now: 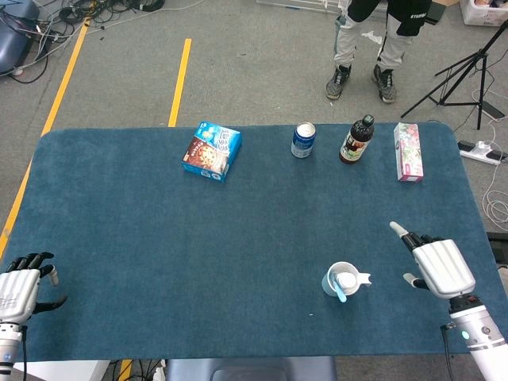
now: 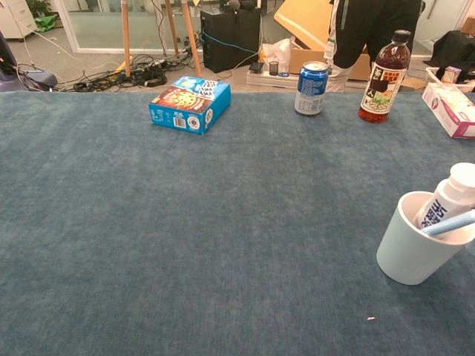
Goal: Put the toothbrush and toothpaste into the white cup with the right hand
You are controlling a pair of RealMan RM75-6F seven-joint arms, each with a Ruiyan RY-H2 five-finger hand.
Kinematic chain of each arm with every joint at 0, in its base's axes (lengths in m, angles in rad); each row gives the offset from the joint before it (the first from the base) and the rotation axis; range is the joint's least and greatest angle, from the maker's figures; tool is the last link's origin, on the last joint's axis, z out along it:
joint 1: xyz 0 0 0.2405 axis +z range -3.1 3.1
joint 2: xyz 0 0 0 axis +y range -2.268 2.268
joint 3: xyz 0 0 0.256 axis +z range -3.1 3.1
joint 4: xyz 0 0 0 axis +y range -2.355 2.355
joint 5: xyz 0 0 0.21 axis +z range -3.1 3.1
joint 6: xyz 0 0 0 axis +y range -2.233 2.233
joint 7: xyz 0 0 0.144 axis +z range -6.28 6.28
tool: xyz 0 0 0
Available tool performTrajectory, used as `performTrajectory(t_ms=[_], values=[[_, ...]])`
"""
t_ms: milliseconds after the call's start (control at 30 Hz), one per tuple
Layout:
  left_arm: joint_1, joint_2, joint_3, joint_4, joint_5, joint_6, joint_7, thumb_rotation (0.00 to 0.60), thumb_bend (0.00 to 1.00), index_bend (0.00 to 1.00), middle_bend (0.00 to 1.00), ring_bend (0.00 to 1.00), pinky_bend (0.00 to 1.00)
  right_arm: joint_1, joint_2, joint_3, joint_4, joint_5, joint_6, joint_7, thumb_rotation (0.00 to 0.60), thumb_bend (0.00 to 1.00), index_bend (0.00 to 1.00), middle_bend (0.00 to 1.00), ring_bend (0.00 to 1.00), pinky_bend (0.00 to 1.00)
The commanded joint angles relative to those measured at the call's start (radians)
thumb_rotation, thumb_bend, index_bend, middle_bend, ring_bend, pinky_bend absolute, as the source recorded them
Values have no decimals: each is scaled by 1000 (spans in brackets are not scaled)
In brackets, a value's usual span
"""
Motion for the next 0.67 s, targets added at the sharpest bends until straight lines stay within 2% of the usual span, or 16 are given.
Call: performTrajectory(t_ms=[33, 300, 667], values=[[3, 2, 0, 2, 14, 11, -13, 600, 0, 579, 256, 194, 204, -34, -52, 20, 46, 9, 52, -23, 600, 0, 162, 347, 426, 582], [8, -1, 5, 9, 54, 30, -33, 600, 0, 578, 270, 195, 215, -65, -107, 30, 130, -2, 95, 58, 600, 0, 162, 322, 392, 561], [4, -10, 6, 11, 63, 22, -33, 600, 0, 575, 271, 196, 223, -86, -121, 37, 190, -9, 107, 171, 600, 0, 162, 322, 392, 561]])
